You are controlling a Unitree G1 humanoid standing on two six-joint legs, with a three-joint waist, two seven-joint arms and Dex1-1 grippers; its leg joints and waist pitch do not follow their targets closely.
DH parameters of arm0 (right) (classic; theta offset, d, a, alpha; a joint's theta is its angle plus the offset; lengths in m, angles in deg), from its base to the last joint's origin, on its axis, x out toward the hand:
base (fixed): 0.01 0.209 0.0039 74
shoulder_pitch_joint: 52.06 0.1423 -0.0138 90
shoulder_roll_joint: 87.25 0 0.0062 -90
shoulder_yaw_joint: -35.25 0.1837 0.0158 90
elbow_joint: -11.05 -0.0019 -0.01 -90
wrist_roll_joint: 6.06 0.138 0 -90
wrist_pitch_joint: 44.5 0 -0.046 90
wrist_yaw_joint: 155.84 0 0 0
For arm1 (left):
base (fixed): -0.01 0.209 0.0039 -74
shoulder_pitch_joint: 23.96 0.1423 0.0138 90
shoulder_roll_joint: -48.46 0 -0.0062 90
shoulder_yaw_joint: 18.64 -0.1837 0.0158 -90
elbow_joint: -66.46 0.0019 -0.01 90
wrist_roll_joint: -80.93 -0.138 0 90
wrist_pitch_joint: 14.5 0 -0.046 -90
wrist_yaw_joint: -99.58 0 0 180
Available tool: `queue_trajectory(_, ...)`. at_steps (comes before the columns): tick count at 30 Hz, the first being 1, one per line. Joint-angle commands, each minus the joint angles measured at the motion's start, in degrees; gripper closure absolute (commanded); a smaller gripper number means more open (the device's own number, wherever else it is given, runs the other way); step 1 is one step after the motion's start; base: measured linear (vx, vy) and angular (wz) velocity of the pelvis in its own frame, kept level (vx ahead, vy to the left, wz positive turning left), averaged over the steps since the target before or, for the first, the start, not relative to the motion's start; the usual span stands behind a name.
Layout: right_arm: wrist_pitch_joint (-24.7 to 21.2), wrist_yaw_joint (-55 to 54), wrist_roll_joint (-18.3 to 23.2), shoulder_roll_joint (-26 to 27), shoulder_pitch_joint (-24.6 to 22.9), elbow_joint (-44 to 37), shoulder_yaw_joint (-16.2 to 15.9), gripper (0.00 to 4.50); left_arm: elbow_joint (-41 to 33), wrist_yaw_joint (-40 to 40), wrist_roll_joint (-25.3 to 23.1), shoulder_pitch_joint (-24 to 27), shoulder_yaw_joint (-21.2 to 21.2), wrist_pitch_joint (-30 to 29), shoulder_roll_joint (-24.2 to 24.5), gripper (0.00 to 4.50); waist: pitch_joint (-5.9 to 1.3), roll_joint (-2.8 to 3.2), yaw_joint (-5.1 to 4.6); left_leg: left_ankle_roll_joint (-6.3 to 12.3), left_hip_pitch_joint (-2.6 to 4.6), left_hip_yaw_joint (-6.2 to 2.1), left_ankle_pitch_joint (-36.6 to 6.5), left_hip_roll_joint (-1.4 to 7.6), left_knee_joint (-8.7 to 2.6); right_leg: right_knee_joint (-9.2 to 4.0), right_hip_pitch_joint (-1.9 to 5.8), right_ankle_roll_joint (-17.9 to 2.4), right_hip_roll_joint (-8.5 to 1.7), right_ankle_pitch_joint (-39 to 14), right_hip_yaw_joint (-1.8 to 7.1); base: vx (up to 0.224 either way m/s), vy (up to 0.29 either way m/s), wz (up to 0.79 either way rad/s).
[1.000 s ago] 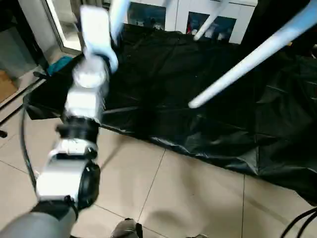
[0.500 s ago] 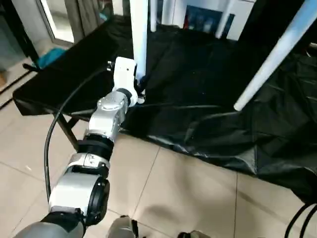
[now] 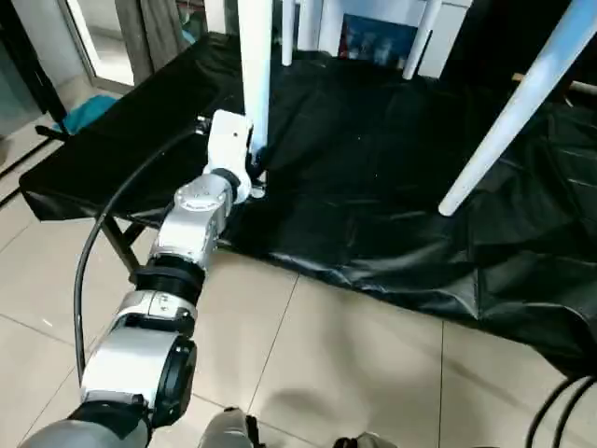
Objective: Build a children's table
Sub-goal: Flip table
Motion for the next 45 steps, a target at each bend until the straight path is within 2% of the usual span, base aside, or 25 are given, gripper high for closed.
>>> queue_trajectory(1, 1.29, 0.54, 2.68, -1.23, 4.48, -2.0, 3.11, 1.09, 2.1, -0.86, -2.01, 1.53, -0.76, -1.73, 1.37, 2.96, -6.22, -1.09, -0.56, 7.92, 2.97, -1.57, 3.22, 3.37, -3.61, -2.32, 3.78, -18.01, -4.0, 9.38, 2.79, 0.0, 0.0, 0.0)
queue_trajectory(6, 5.4, 4.79, 6.27, -0.37, 3.72, -3.79, 5.12, 0.69, 2.82, -0.22, -1.35, 1.22, -0.12, -1.67, 2.34, 2.96, -6.21, -1.03, -1.06, 8.44, 2.84, -1.6, 3.32, 3.4, -3.59, -2.34, 3.78, -18.02, -4.01, 9.29, 2.74, 0.0, 0.0, 0.0)
queue_trajectory(7, 12.43, 7.94, 8.89, -0.07, 1.22, -7.34, 5.46, 0.64, 3.51, -0.27, -1.22, 1.31, 0.15, -1.27, 2.69, 2.96, -6.2, -0.77, -1.16, 8.45, 2.8, -1.68, 2.99, 3.44, -3.55, -2.33, 3.75, -17.99, -4.13, 9.15, 2.71, 0.0, 0.0, 0.0)
queue_trajectory(8, 14.43, 9.17, 9.9, 0.04, 0.13, -8.74, 5.57, 0.62, 3.73, -0.43, -1.12, 1.37, 0.25, -1.07, 2.78, 2.96, -6.15, -0.89, -1.08, 8.52, 2.83, -1.64, 2.89, 3.45, -3.61, -2.42, 3.79, -17.68, -4.13, 9.29, 2.71, 0.0, 0.0, 0.0)
queue_trajectory(12, 17.37, 16.13, 16.84, 1.16, -5.73, -14.97, 8.11, 0.62, 4.11, -0.58, -0.92, 1.63, 0.24, -0.53, 3.16, 2.96, -6.19, -1.09, -1.51, 10.32, 2.3, -1.8, 2.29, 3.4, -3.57, -2.08, 4.3, -16.79, -4.43, 11.88, 2.75, 0.0, 0.0, 0.0)
queue_trajectory(14, 17.91, 18.23, 20.08, 1.79, -9.04, -18.04, 9.36, 0.62, 4.1, -0.83, -1.06, 1.69, 0.1, -0.2, 3.45, 2.96, -6.18, -0.59, -1.48, 10.03, 3.06, -1.8, 1.13, 3.74, -3.71, -2.44, 3.92, -17.67, -4.33, 9.66, 2.78, 0.0, 0.0, 0.0)
queue_trajectory(15, 18.35, 18.98, 21.64, 1.96, -11.32, -20.1, 9.7, 0.62, 4.13, -0.83, -1.21, 1.7, 0.01, 0.12, 3.71, 2.96, -6.1, 0.22, -1.37, 9.48, 3.16, -1.92, 0.33, 3.72, -3.85, -2.58, 3.82, -18.11, -4.18, 8.46, 2.7, 0.0, 0.0, 0.0)
queue_trajectory(16, 19.01, 19.35, 22.99, 2.1, -13.53, -21.86, 9.97, 0.62, 4.34, -0.28, -1.24, 1.66, -0.06, 0.43, 4.02, 2.96, -5.98, 0.09, -1.4, 8.96, 3.41, -1.82, -0.85, 3.87, -4.07, -2.98, 3.67, -18.11, -4.13, 7.31, 2.69, 0.0, 0.0, 0.0)
queue_trajectory(17, 19.47, 19.4, 23.86, 2.2, -14.95, -22.97, 10.19, 0.62, 4.48, 0.09, -1.31, 1.61, -0.15, 0.65, 4.24, 2.96, -5.54, 0.69, -1.54, 6.21, 3.84, -1.93, -6.04, 3.97, -4.8, -3.71, 3.74, -17.88, -4.18, 2.88, 2.64, 0.0, 0.0, 0.0)
queue_trajectory(18, 19.77, 19.19, 24.55, 2.28, -15.97, -23.74, 10.46, 0.62, 4.61, 0.33, -1.47, 1.56, -0.31, 0.89, 4.45, 2.96, -5.54, 0.69, -1.54, 6.21, 3.84, -1.93, -6.04, 3.97, -4.8, -3.71, 3.74, -17.88, -4.18, 2.88, 2.64, 0.0, 0.0, 0.0)
queue_trajectory(19, 19.99, 19.66, 25.54, 2.4, -16.87, -24.64, 10.96, 0.62, 4.77, 0.63, -1.64, 1.47, -0.47, 1.18, 4.64, 2.96, -5.75, 0.58, -1.83, 2.76, 4.22, -2.24, -9.94, 3.84, -5.43, -4.18, 4.47, -16.88, -4.44, -0.97, 2.57, 0.0, 0.0, 0.0)
queue_trajectory(21, 19.92, 20.3, 26.68, 2.6, -17.57, -25.63, 11.62, 0.62, 4.96, 0.95, -1.71, 1.36, -0.55, 1.32, 4.78, 2.96, -5.87, 0.5, -1.99, 1.6, 4.18, -2.25, -9.86, 3.82, -5.59, -4.29, 4.63, -16.55, -4.47, -0.69, 2.57, 0.0, 0.0, 0.0)
queue_trajectory(23, 15.05, 23.82, 33.74, 3.8, -21.19, -32.29, 14.82, 0.62, 5.78, 1.09, -2.17, 0.94, -0.9, 1.87, 5.28, 2.96, -5.85, 0.35, -2.04, 1.67, 4.08, -2.23, -9.73, 3.73, -5.63, -4.3, 4.7, -16.23, -4.52, 0.44, 2.71, 0.0, 0.0, 0.0)
queue_trajectory(25, 11.44, 24.62, 36.8, 4.17, -23.45, -35.89, 16.03, 0.62, 6.22, -0.16, -2.46, 0.84, -0.79, 2.29, 5.52, 2.96, -5.78, 0.34, -2.03, 2.52, 4.26, -2.29, -9.29, 3.82, -5.8, -4.41, 4.73, -15.95, -4.5, 0.81, 2.73, 0.0, 0.0, 0.0)
queue_trajectory(27, 4.66, 24.15, 41.58, 3.84, -30.38, -44.57, 17.4, 0.62, 6.46, -1.8, -3.06, 1.12, -0.87, 2.45, 6.28, 2.96, -5.38, 0.12, -1.8, 2.58, 4.51, -2.28, -9.25, 3.9, -6.25, -4.87, 4.9, -15.32, -4.62, -0.02, 2.81, 0.0, 0.0, 0.0)
queue_trajectory(29, 0.21, 21.87, 44.44, 3.85, -35.91, -50.11, 18.37, 0.62, 6.22, -3.3, -3.77, 1.74, -0.89, 2.4, 7.07, 2.96, -5.79, 0.22, -1.85, 0.89, 4.99, -2.49, -10.39, 3.97, -6.63, -5.07, 5.34, -14.65, -4.88, -2.72, 2.62, 0.0, 0.0, 0.0)
queue_trajectory(31, -2.98, 19.91, 46.6, 3.91, -41.2, -54.25, 19.24, 0.62, 6.38, -5.06, -4.46, 2.25, -0.65, 2.68, 7.94, 2.96, -5.87, -0.02, -2.14, 0.13, 4.9, -2.5, -8.68, 3.74, -6.97, -5.34, 5.78, -14.06, -4.79, -1.77, 2.6, 0.0, 0.0, 0.0)
queue_trajectory(32, -2.98, 19.91, 46.6, 3.91, -41.2, -54.25, 19.24, 0.62, 6.38, -5.06, -4.46, 2.25, -0.65, 2.68, 7.94, 2.96, -5.98, -0.03, -2.1, -0.01, 4.91, -2.52, -8.75, 3.72, -6.96, -5.36, 5.82, -14.02, -4.89, -2.06, 2.6, 0.0, 0.0, 0.0)
queue_trajectory(37, -9.44, 13.57, 44.11, 6.06, -60.04, -63.78, 21.47, 0.62, 10.94, -9.24, -7.27, 2.51, -1.76, 5.91, 10.93, 2.96, -6.29, 0.35, -1.95, 0.08, 5.24, -2.49, -7.01, 3.38, -7.29, -5.87, 5.94, -12.85, -4.63, 0.97, 2.71, 0.0, 0.0, 0.0)
queue_trajectory(38, -10.87, 12.44, 44.09, 6.34, -61.87, -65.27, 21.55, 0.62, 11.83, -10.1, -7.36, 2.28, -1.79, 6.29, 11.27, 2.96, -6.23, 0.64, -2.04, 0.12, 5.03, -2.61, -7.03, 3.22, -7.32, -5.81, 6.08, -12.97, -4.49, 1.19, 2.64, 0.0, 0.0, 0.0)
queue_trajectory(40, -13.02, 9.95, 43.25, 6.84, -64.54, -66.13, 21.76, 0.62, 13.27, -11.94, -8.12, 1.93, -2.21, 7.68, 11.9, 2.96, -6.36, 0.33, -2.28, 0.07, 4.81, -2.66, -7.38, 3.1, -7.35, -5.88, 6.3, -13.09, -4.48, 0.39, 2.53, 0.0, 0.0, 0.0)
queue_trajectory(42, -14.17, 7.64, 42.69, 7.33, -66.26, -66.68, 21.69, 0.62, 14.22, -10.88, -7.74, 1.75, -2.1, 9.46, 12.13, 2.96, -6.27, 0.37, -2.39, -0.28, 4.72, -2.65, -7.93, 3.04, -7.33, -6.13, 6.28, -12.86, -4.52, -2.44, 2.45, 0.0, 0.0, 0.0)
queue_trajectory(43, -14.77, 5.43, 42.83, 8.2, -67.87, -67.32, 21.48, 0.62, 14.72, -5.48, -5.36, 1.63, -0.93, 11.4, 11.78, 2.96, -5.76, 0.85, -2.43, -1.02, 5.15, -2.46, -11.1, 2.8, -7.55, -7.26, 5.8, -11.66, -4.47, -8.36, 2.53, 0.0, 0.0, 0.0)
queue_trajectory(44, -14.84, 5.14, 42.9, 8.38, -68.15, -67.47, 21.4, 0.62, 14.7, -3.9, -4.75, 1.61, -0.66, 11.74, 11.62, 2.96, -5.67, 0.84, -2.31, -1.41, 5.46, -2.35, -12.36, 2.75, -7.64, -7.61, 5.69, -11.06, -4.51, -10.8, 2.58, 0.0, 0.0, 0.0)
queue_trajectory(45, -14.86, 5.06, 42.93, 8.43, -68.23, -67.51, 21.38, 0.62, 14.69, -3.45, -4.57, 1.6, -0.58, 11.84, 11.57, 2.61, -5.78, 0.85, -2.24, -2.02, 5.8, -2.4, -13.55, 2.83, -7.74, -7.83, 5.57, -10.51, -4.61, -13.36, 2.63, 0.0, 0.0, 0.0)
